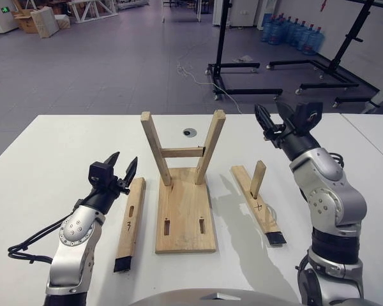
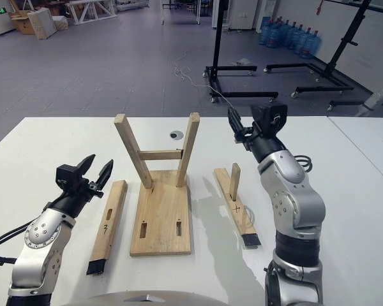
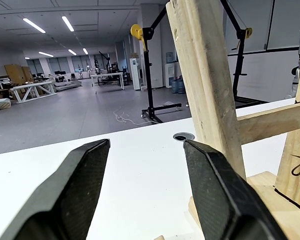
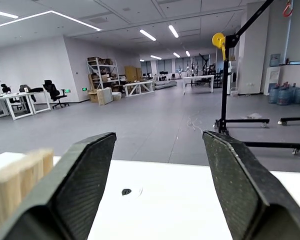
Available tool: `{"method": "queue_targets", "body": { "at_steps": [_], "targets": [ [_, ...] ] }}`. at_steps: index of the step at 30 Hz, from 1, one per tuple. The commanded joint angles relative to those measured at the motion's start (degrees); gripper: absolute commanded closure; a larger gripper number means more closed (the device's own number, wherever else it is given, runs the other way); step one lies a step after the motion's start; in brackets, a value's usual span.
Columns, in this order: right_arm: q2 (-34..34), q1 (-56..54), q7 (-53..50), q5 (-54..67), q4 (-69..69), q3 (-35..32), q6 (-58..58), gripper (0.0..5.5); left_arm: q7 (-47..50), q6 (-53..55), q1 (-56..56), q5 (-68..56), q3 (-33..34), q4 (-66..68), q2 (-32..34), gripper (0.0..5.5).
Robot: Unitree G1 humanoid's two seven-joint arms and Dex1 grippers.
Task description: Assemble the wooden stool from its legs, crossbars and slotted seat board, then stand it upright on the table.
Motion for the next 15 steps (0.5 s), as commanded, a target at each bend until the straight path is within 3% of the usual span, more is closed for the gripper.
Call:
{"method": "queue_targets", "body": {
  "at_steps": [1,4,7,15],
  "targets": [
    [-1.8,3.8,1.2,-3.7,-0.9,4.1,0.4,2.3,0.2,-0.4,-0.5,0.6,-0.6,0.7,-0.3,2.8],
    [-2.7,14.8,1.1,-9.0,5.5,10.7,4.5,2.3,-0.5,-0.3,-0.8,0.8,-1.6,1.3,-0.2,2.8],
    [-0.2,19.2,-0.1,-8.2,8.5,12.9,11.5,2.3,-1.2,-0.7,-0.1,1.3,-2.3,2.3,0.0,2.8],
    [3.6,13.1,-2.5,-2.4,4.4,6.4,15.5,2.3,-0.5,-2.3,0.1,1.5,-2.5,3.8,-0.8,2.8]
  ]
}}
